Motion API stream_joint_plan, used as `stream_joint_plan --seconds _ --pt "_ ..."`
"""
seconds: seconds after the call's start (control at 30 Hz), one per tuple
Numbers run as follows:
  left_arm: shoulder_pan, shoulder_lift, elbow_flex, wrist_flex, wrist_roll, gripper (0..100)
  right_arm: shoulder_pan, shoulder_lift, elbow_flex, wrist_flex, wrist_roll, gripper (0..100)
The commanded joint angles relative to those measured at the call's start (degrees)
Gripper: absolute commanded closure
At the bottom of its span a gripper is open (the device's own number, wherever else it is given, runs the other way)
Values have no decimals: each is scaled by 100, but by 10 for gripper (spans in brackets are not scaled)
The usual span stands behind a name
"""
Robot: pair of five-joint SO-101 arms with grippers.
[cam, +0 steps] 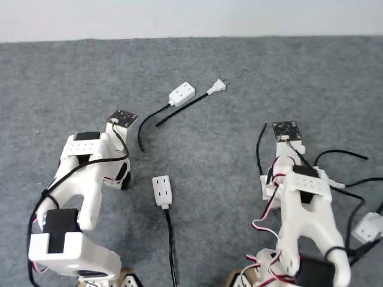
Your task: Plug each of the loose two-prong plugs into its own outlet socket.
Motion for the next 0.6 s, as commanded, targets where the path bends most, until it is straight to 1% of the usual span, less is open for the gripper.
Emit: stream_joint_plan --seconds 0.0,0.23,0.37,0.57 --pt "-18 -255 -31 -105 70 880 -48 145 -404 242 79 990" --pt "-18 -255 -31 -105 70 880 -48 -22 -413 277 44 983" --pt "-18 -255 -31 -105 70 880 -57 -40 -413 277 35 932" --pt "-18 -255 -31 -105 70 880 -57 -40 -378 277 70 928"
